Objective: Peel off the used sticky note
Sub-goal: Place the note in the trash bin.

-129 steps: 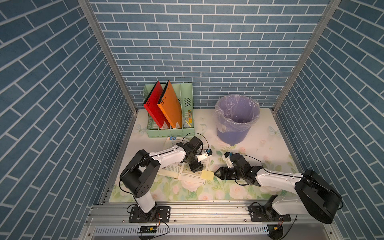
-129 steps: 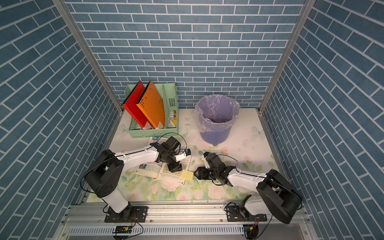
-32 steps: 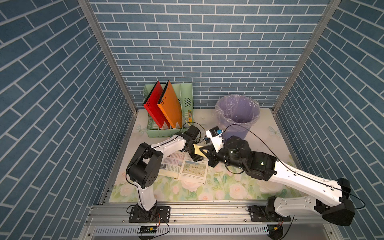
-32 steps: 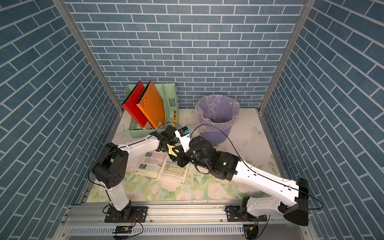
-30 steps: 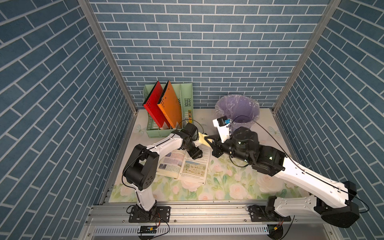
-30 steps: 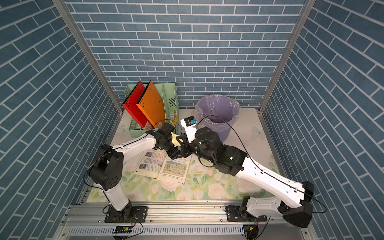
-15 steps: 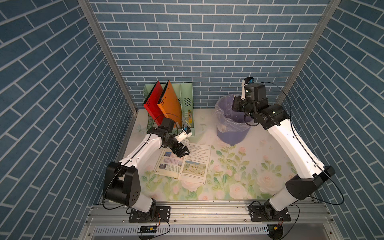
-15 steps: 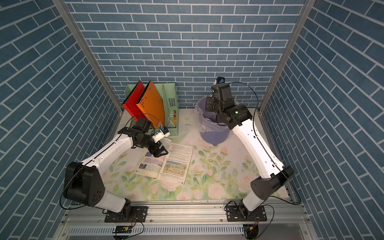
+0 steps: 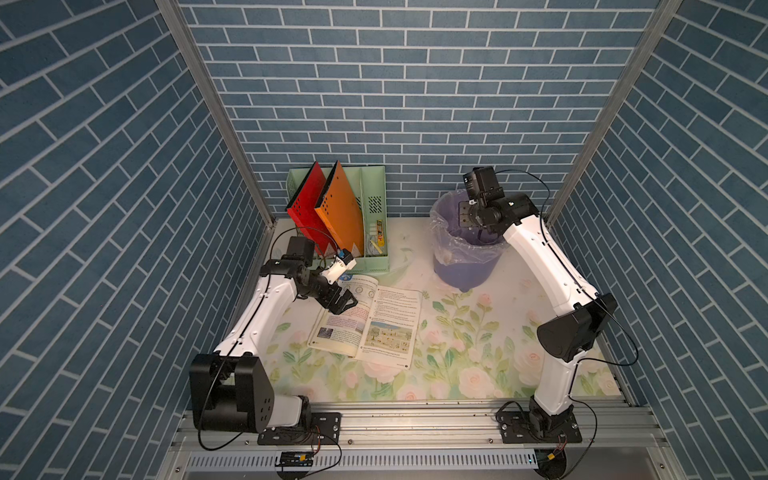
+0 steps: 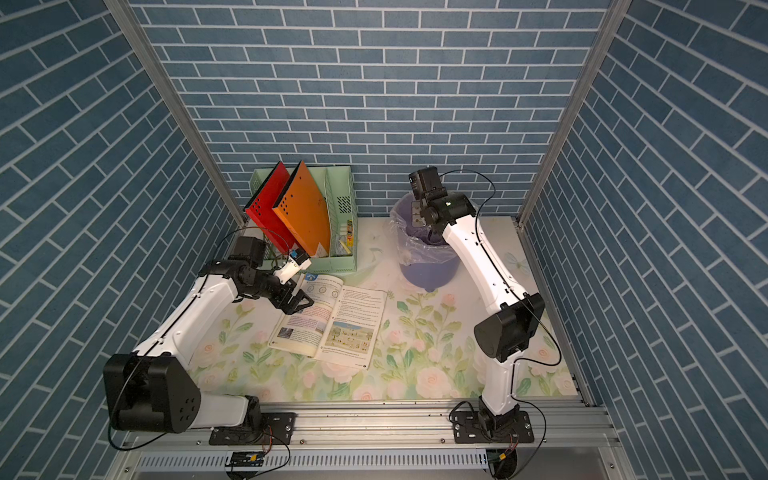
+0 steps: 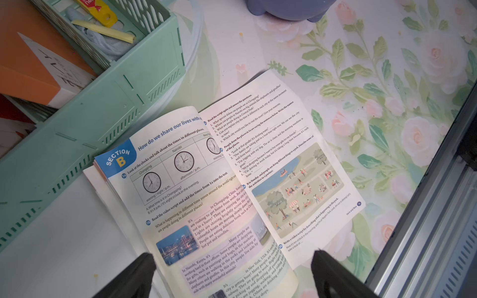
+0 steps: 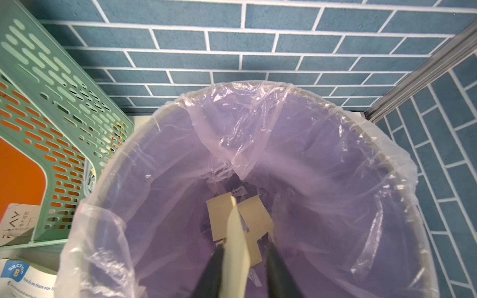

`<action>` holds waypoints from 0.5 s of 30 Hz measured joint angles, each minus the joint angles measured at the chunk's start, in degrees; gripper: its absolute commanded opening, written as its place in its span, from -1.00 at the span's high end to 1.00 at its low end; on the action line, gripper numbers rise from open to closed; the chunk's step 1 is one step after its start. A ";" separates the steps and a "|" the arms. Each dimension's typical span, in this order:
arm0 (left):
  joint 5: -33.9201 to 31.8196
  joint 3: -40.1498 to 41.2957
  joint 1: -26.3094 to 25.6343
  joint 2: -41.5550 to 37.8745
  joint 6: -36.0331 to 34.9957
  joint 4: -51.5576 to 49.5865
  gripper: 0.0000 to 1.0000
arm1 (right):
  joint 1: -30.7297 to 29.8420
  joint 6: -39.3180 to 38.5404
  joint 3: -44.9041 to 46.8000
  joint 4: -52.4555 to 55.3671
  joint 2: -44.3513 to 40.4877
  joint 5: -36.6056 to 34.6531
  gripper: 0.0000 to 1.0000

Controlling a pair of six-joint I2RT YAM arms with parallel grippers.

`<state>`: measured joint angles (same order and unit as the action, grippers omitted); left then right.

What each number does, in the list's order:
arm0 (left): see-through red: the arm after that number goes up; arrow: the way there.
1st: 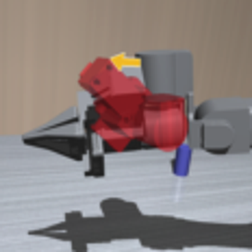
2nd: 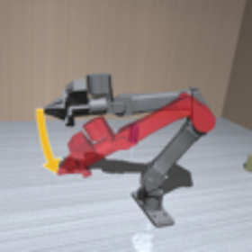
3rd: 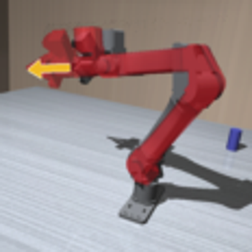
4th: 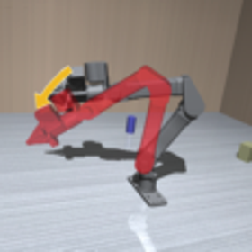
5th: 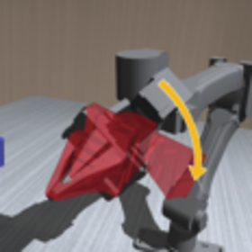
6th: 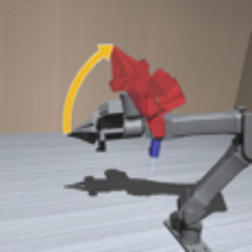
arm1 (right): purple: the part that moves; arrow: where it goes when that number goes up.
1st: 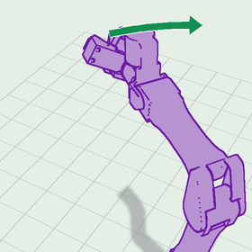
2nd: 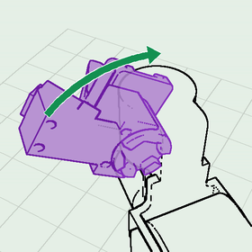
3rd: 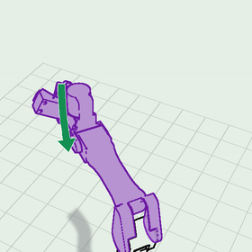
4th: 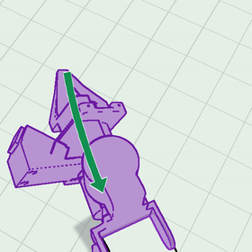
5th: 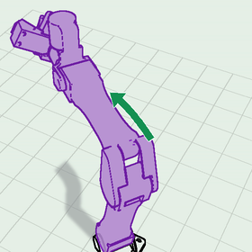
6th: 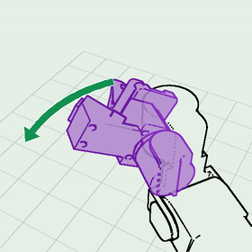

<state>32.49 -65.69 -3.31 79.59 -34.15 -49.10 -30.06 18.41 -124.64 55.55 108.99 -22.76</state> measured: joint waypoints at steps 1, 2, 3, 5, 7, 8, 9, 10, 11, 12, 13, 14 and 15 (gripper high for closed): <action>0.15 0.02 0.28 0.00 0.00 -0.07 -1.00 | 0.02 -0.09 -0.35 0.22 0.04 -0.13 -0.41; 0.22 0.02 0.61 0.02 0.02 0.00 -1.00 | 0.02 -0.42 -0.76 0.35 0.04 -0.37 -0.53; 0.35 0.02 1.01 0.02 0.02 0.04 -1.00 | 0.02 -0.61 -1.42 0.61 0.07 -0.63 -0.62; 0.39 0.02 1.70 0.17 0.02 0.02 -1.00 | 0.02 -0.68 -2.67 0.81 0.07 -0.96 -0.72; 0.42 0.02 2.27 0.55 0.02 0.00 -1.00 | 0.02 -0.76 -3.72 0.87 0.07 -1.31 -0.81; 0.39 0.02 2.54 0.74 0.00 0.00 -1.00 | 0.02 -0.76 -4.04 0.90 0.07 -1.46 -0.83; 0.37 0.02 2.73 0.85 0.02 0.00 -1.00 | 0.02 -0.76 -4.20 0.87 0.04 -1.55 -0.83; 0.39 0.02 3.02 0.87 0.00 0.00 -1.00 | 0.02 -0.74 -4.20 0.87 0.02 -1.62 -0.83; 0.39 0.02 3.23 0.87 0.00 0.02 -1.00 | 0.02 -0.72 -4.20 0.90 0.02 -1.64 -0.83; 0.37 0.02 3.43 0.87 0.00 0.02 -1.00 | 0.02 -0.72 -4.17 0.90 0.00 -1.70 -0.83; 0.33 0.04 3.63 0.90 0.00 0.02 -1.00 | 0.02 -0.72 -4.09 0.90 -0.02 -1.92 -0.83; 0.33 0.04 3.87 0.90 0.00 0.04 -1.00 | 0.02 -0.72 -3.76 0.85 -0.20 -2.16 -0.82; 0.35 0.04 4.15 0.90 0.00 0.07 -1.00 | 0.02 -0.72 -3.23 0.81 -0.50 -2.34 -0.80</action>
<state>32.84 -65.65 0.84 80.49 -34.15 -49.04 -30.04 17.69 -127.87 56.36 108.49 -25.10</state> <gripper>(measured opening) 0.997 0.913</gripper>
